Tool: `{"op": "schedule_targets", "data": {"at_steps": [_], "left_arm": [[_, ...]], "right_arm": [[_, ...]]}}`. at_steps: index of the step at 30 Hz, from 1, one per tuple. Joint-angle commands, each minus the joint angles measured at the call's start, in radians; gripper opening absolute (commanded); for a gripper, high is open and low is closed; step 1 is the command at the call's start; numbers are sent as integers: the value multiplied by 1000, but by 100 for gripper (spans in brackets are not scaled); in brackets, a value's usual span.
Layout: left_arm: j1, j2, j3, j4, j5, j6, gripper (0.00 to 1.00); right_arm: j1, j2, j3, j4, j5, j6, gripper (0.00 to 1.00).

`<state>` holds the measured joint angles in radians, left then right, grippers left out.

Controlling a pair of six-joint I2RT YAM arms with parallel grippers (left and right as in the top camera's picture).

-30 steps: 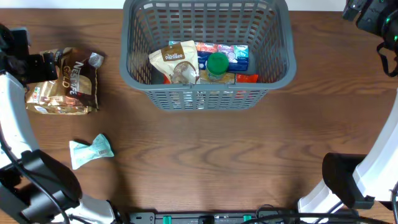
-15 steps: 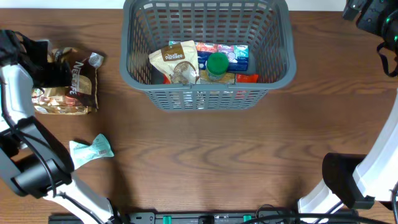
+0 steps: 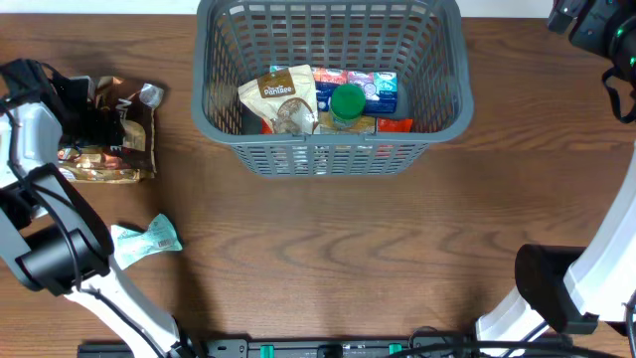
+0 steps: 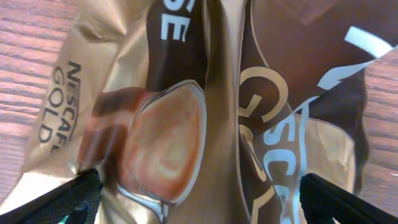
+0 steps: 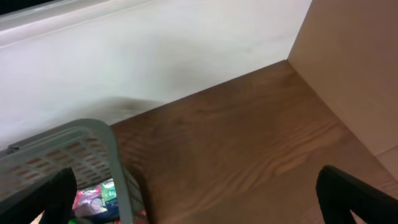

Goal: Pack container
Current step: 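Move the left gripper to the large Nescafe Gold bag and grasp it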

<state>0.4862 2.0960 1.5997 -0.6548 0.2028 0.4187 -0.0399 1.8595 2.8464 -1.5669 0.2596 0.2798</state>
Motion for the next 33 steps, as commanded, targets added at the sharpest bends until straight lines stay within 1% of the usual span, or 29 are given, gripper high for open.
{"op": "schedule_targets", "data": {"at_steps": [1,13,23,26,29,33], "left_arm": [[-2,81,-3,-10,14,-13,99],[-25,154,-35,-35,18,-27,99],[-51,142,-34,-40,10,-28,99],[-56,116,-34,-40,-51,-28,99],[-62,80,-30,-37,-144,-27,98],[-63,30,-30,-21,-156,-24,99]], "right_arm": [[-5,-7,12,-1,2,11,99],[-5,-7,12,-1,2,11,99],[-5,-7,12,-1,2,11,99],[-5,-7,12,-1,2,11,99],[-5,-7,12,-1,2,11,99],[-5,-7,12,-1,2,11,99]]}}
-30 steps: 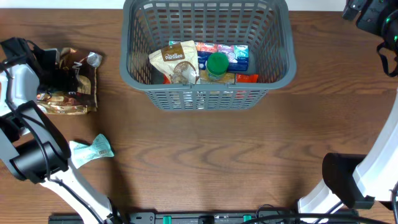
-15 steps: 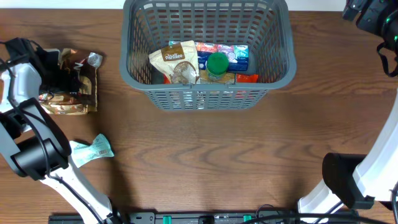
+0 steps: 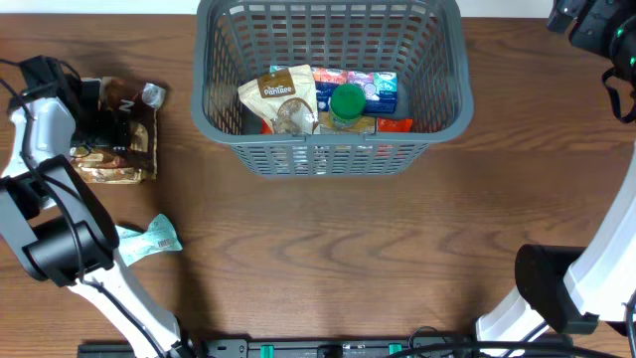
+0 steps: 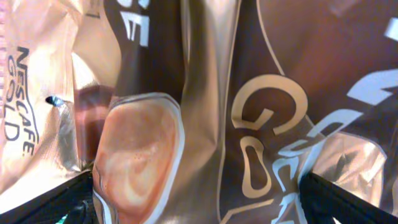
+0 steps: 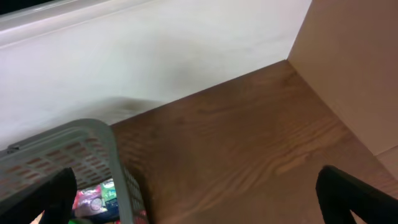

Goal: Pack container
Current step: 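Move the left gripper to the large Nescafe Gold bag and grasp it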

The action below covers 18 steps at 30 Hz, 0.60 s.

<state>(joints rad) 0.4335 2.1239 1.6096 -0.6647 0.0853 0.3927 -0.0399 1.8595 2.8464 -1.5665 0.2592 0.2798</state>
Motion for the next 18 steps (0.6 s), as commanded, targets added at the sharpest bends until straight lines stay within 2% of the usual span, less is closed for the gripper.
{"op": "schedule_targets", "data": {"at_steps": [1,9,18], "left_arm": [[-11,-11,-40,-6,-38,2,98],[-13,-84,-39,47,-53,7,99],[-13,-43,-40,53,-53,6,98]], "right_arm": [[-5,-7,12,-2,2,11,99],[-5,-7,12,-2,2,11,99],[-5,-7,12,-1,2,11,99]]}}
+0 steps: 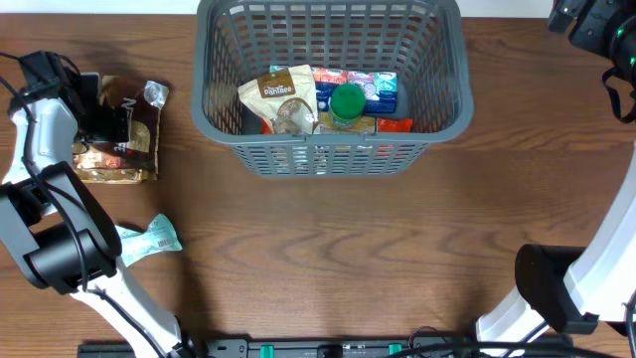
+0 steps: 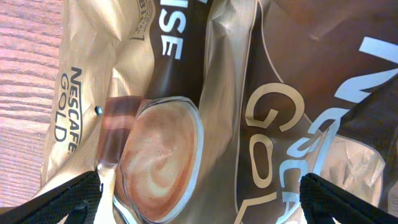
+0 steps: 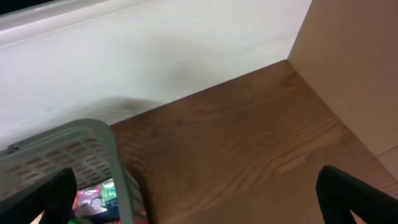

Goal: Pack container
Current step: 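Move the left gripper to the large Nescafe Gold bag and grasp it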

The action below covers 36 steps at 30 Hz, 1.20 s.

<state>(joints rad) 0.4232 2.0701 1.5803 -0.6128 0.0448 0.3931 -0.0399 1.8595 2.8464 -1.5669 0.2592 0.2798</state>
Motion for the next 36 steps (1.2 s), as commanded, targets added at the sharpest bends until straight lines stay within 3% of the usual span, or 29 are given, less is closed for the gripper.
{"op": "schedule_targets", "data": {"at_steps": [1,16,17,20,21,36], "left_arm": [[-3,18,-10,0,-12,6,98],[-56,179,-12,-57,-11,6,97],[-60,180,-12,-60,-11,6,87],[-61,180,-12,-59,-11,6,11],[-61,180,-12,-60,-11,6,6],[-60,110,0,-98,-12,6,6]], "right_arm": [[-5,-7,12,-1,2,11,99],[-5,-7,12,-1,2,11,99],[-5,-7,12,-1,2,11,99],[-5,-7,12,-1,2,11,99],[-5,-7,12,-1,2,11,99],[-5,-7,12,-1,2,11,99]]}}
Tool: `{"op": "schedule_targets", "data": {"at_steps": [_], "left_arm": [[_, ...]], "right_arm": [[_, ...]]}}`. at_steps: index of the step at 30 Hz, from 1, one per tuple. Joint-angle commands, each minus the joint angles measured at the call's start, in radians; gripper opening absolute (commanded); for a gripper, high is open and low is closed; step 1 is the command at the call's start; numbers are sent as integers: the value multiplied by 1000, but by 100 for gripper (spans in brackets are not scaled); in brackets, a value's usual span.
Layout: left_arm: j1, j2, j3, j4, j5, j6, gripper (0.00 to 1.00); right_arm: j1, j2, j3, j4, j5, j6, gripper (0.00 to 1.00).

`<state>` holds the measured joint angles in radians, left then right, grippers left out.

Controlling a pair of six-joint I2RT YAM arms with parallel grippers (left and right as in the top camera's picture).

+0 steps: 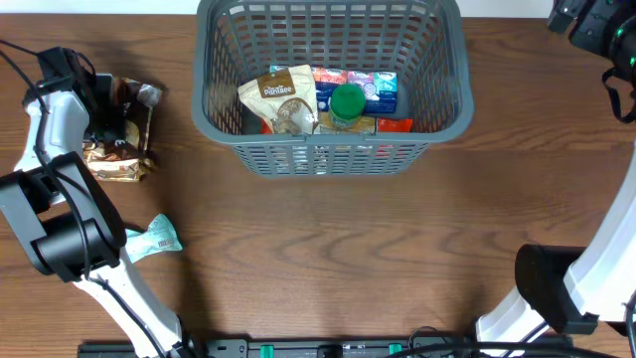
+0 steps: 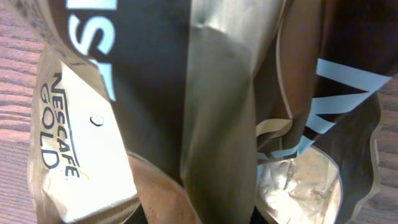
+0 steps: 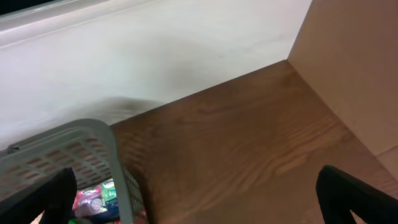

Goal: Pack container
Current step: 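Move the left gripper to the large Nescafe Gold bag and grasp it, then lift the Nescafe Gold bag with the left gripper into the basket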

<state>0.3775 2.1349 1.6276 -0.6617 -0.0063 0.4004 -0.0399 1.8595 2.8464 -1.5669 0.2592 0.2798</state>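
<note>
A gold and brown Nescafe Gold coffee bag (image 1: 126, 149) lies bunched up at the table's far left and fills the left wrist view (image 2: 217, 93). My left gripper (image 1: 99, 111) sits on the bag's left side, shut on a raised fold of it (image 2: 196, 214). The grey slatted basket (image 1: 328, 154) stands at the back middle with a tan pouch (image 1: 278, 94), a green-lidded bottle (image 1: 347, 101) and other packets inside. At the far back right corner my right gripper (image 1: 594, 25) is open and holds nothing (image 3: 205, 196).
A teal wrapped snack (image 1: 149, 237) lies near the left front, beside the left arm's base. A corner of the basket (image 3: 93, 149) shows in the right wrist view, with a white wall behind the table and a tan panel (image 3: 354, 62) at the right.
The left jaws, which stood wide apart on either side of the coffee bag, have shut on a fold of it. The bag looks narrower and more crumpled. The right arm has not moved.
At first my left gripper hovered open over the flat coffee bag at the far left. It then stood lower and closer on the bag, still open, and shifted slightly along it. Now it is shut on the bag. The basket's contents and the right arm stayed the same.
</note>
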Motion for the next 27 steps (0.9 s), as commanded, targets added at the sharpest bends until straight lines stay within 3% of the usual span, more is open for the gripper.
{"op": "schedule_targets", "data": {"at_steps": [1,20,27], "left_arm": [[-13,26,-39,-52,39,-2,6],[-10,-499,-2,-30,42,-26,6],[-48,-701,12,40,201,-47,6]], "right_arm": [[-5,-7,12,-1,2,11,99],[-5,-7,12,-1,2,11,99],[-5,-7,12,-1,2,11,99]]}}
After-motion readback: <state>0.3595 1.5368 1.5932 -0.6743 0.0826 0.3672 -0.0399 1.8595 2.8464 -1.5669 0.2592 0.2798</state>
